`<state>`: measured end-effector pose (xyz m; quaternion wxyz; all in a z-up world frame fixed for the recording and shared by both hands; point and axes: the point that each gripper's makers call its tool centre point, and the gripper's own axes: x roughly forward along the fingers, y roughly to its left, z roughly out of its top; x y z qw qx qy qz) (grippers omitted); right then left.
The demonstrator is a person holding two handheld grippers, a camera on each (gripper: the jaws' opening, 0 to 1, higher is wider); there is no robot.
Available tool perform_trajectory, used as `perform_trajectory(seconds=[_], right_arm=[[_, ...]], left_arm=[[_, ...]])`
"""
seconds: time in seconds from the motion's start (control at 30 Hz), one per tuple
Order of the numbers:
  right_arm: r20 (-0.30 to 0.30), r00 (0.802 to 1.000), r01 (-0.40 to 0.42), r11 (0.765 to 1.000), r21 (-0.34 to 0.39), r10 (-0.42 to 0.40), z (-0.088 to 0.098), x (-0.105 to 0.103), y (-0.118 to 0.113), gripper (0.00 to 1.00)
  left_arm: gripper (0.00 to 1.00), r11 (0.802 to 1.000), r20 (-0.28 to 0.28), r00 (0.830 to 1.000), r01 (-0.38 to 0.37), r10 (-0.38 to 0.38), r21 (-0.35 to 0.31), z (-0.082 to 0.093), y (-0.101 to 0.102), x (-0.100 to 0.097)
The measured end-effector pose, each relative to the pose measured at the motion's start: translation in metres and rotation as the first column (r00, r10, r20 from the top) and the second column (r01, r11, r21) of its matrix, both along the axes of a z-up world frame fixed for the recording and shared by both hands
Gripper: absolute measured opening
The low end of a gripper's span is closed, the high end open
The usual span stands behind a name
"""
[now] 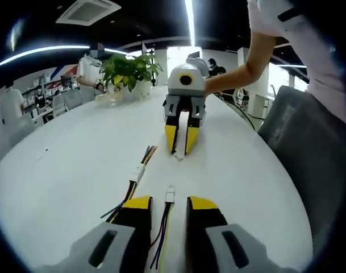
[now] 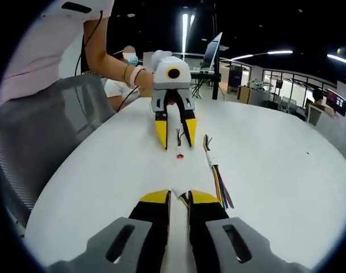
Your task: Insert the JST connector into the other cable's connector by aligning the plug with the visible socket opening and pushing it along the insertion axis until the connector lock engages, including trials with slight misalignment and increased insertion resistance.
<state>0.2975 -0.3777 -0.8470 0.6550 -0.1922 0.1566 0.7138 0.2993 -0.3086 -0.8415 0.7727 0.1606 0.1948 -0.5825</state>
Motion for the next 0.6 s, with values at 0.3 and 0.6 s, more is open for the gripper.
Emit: perform_trajectory(seconds=[0.3,0.6], right_arm=[[-0.011,1.0,0.014,1.0,-0.001,-0.014,0.0012,0.0009,-0.0004,0.1],[-0.006,1.0,0.012,1.0,0.01,-0.012,0.0044,0.0005,-0.0032,0.08]], left_arm=[[0.19,0.999,-0.028,0.999,-0.029,0.028,-0.039,-0.0013,0.0038,0.0023],[0.19,0.996,-0.055,0.997,-0.049,0.045,-0.077,-0.0003,0.0022,-0.0008]])
